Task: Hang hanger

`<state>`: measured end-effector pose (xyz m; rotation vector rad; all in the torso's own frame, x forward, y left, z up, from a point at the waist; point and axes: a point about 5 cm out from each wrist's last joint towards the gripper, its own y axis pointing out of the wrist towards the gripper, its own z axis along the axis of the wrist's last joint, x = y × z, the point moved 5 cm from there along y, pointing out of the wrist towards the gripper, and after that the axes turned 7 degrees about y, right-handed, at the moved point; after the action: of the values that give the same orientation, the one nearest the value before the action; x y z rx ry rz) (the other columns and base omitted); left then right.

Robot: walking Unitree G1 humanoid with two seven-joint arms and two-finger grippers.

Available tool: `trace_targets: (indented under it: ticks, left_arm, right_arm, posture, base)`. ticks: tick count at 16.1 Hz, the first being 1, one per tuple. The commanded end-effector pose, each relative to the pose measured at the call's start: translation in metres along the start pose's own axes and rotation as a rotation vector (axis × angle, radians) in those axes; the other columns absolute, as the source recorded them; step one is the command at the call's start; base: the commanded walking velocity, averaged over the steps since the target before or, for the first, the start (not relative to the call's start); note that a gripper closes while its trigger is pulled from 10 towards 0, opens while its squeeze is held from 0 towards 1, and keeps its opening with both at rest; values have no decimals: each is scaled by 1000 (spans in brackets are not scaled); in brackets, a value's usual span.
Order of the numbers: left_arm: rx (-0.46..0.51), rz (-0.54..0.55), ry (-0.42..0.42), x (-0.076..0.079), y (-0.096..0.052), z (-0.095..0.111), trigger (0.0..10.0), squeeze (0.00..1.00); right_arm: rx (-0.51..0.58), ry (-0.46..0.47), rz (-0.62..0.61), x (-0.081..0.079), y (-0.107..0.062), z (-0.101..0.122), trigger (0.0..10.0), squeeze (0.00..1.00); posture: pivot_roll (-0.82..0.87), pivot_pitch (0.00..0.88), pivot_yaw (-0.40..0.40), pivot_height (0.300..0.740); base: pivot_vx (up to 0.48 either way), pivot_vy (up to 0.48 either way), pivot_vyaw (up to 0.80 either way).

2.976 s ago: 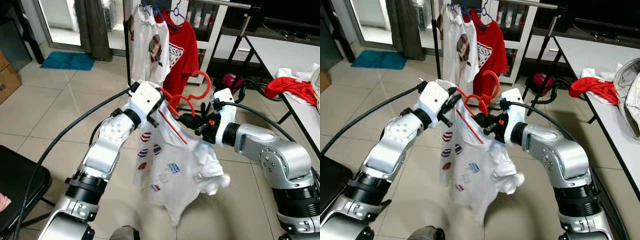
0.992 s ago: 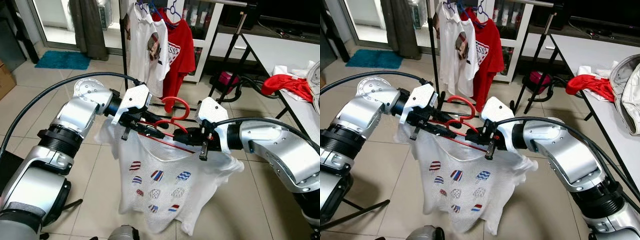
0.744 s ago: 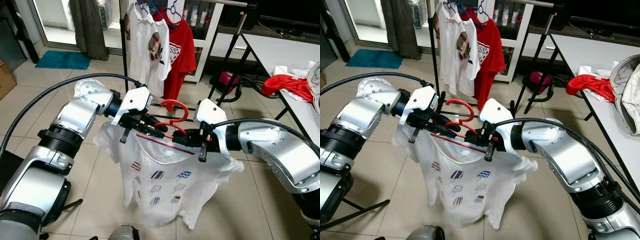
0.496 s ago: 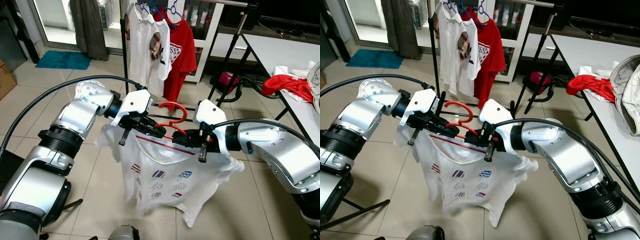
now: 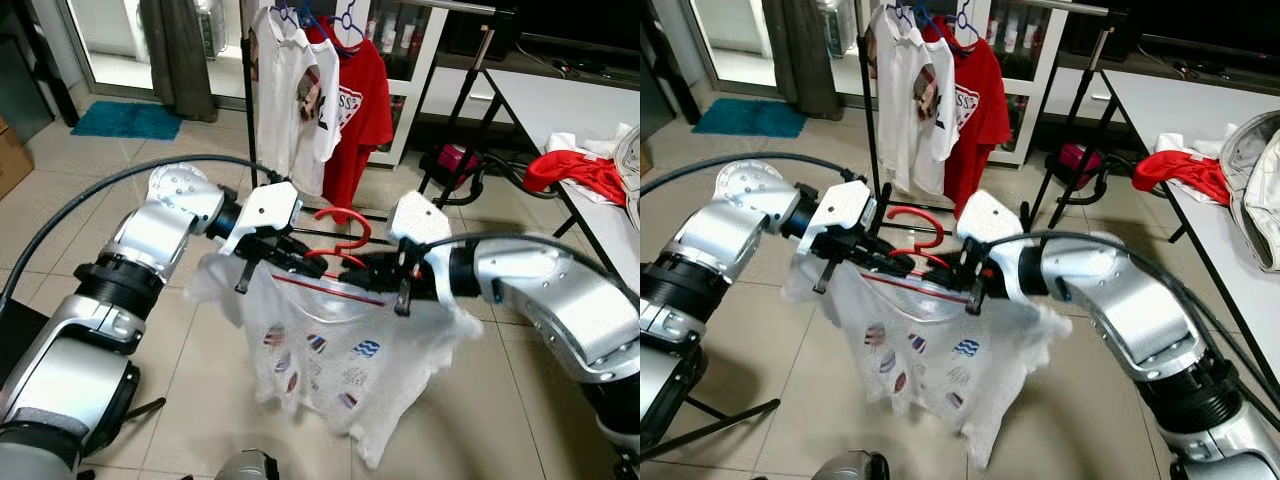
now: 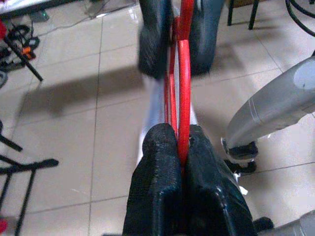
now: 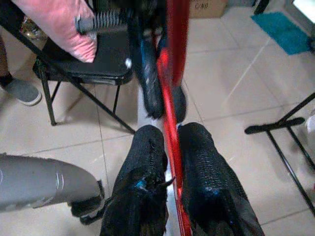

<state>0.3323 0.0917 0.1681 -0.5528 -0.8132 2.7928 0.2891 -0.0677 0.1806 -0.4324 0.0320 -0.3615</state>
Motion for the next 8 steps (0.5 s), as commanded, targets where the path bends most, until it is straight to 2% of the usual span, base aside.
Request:
trace_targets:
  ticks: [1,5,8]
  left_arm:
    - [-6,13,12,-3,-3,3,0,0]
    - [-29,86,-30,-9,-7,-7,0,0]
    - [-46,172,-67,-15,-10,-17,0,0]
  right_arm:
    - [15,-15,-3,2,-6,6,10000,1000]
    - [28,-3,-61,15,-26,6,10000,1000]
    - [14,37,-191,32,-48,-4,10000,1000]
  posture:
    - [-39,0,-71,740]
    - [-39,0,-64,740]
    - [-40,0,-56,740]
  base:
    - [0,0,0]
    - [0,0,0]
    - [0,0,0]
